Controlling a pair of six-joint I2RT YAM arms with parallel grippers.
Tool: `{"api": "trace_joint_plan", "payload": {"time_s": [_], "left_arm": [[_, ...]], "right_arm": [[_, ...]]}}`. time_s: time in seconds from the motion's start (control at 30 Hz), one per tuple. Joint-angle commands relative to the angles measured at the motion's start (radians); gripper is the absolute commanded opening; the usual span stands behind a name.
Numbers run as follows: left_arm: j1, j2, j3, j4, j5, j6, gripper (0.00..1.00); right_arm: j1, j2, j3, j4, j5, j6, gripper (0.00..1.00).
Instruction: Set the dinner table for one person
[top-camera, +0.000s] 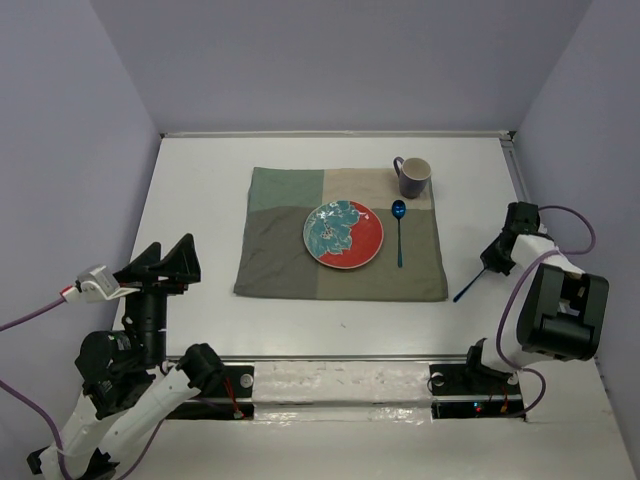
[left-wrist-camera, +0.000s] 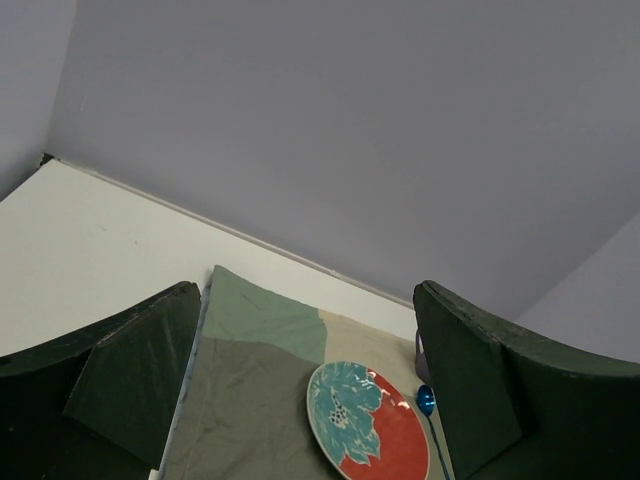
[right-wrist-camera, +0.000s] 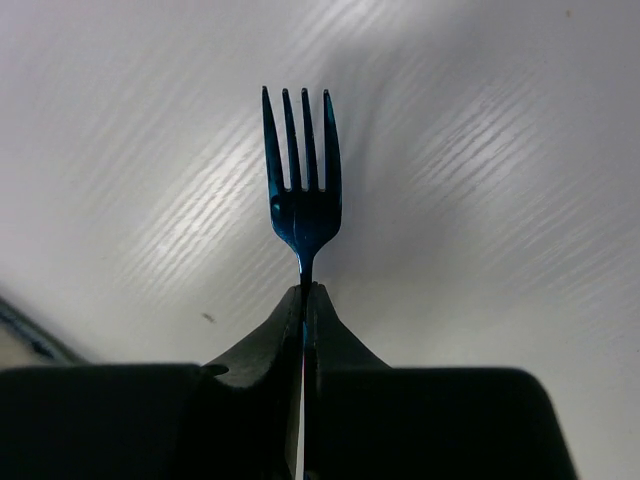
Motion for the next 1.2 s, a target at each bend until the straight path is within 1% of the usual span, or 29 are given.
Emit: {"api": "trace_joint_plan", "payload": {"time_s": [0.0,0.2,0.33,0.53,0.57,0.67,0.7,0.8,0.83,0.9,0.97,1.03,1.07,1.1,1.17], "left_arm": [[-0.004,-0.155,-0.006,0.069,-0.029,0.025,0.99],[-0.004,-0.123,-0.005,0.070,-0.017,0.023,0.99],[-0.002,-0.122,-0.005,0.070,-0.018,0.025,0.99],[-0.002,-0.124,-0.006,0.070,-0.017,0.025,0.99],[-0.002,-0.124,-0.006,0.070,-0.017,0.027,0.99],[-0.002,-0.126,-0.005,0.069,-0.018,0.025,0.99],[-0.004,-0.126,-0.006,0.069,-0.020,0.025,0.99],[-0.002,-0.124,-0.006,0.070,-0.015,0.025,0.99],[-0.002,-0.122,-0.006,0.072,-0.014,0.025,0.99],[-0.002,-0.119,-0.006,0.072,-0.012,0.025,0.99],[-0.002,-0.116,-0.006,0.072,-0.014,0.025,0.99],[-0.002,-0.115,-0.006,0.073,-0.011,0.025,0.99],[-0.002,-0.113,-0.006,0.073,-0.012,0.025,0.99],[-0.002,-0.113,-0.006,0.073,-0.012,0.025,0.99],[-0.002,-0.112,-0.006,0.073,-0.011,0.025,0.99]], "right_arm": [[0.035,-0.101,0.003,0.067,0.040,-0.010,0.00],[0.044,-0.217,0.030,0.017,0.072,-0.030,0.00],[0.065,-0.266,0.061,-0.022,0.077,-0.045,0.00],[0.166,-0.317,0.139,-0.098,0.071,-0.047,0.00],[0.167,-0.322,0.139,-0.106,0.068,-0.042,0.00],[0.237,-0.336,0.191,-0.143,0.056,-0.021,0.00],[0.284,-0.339,0.204,-0.152,0.057,-0.015,0.00],[0.361,-0.343,0.230,-0.180,0.068,0.025,0.00],[0.410,-0.342,0.247,-0.186,0.066,0.036,0.00],[0.459,-0.333,0.264,-0.189,0.069,0.070,0.00],[0.539,-0.322,0.285,-0.190,0.086,0.104,0.00],[0.599,-0.291,0.303,-0.189,0.098,0.124,0.00],[0.660,-0.276,0.326,-0.187,0.115,0.140,0.00],[0.692,-0.258,0.339,-0.186,0.124,0.150,0.00],[0.754,-0.193,0.381,-0.166,0.147,0.173,0.00]]}}
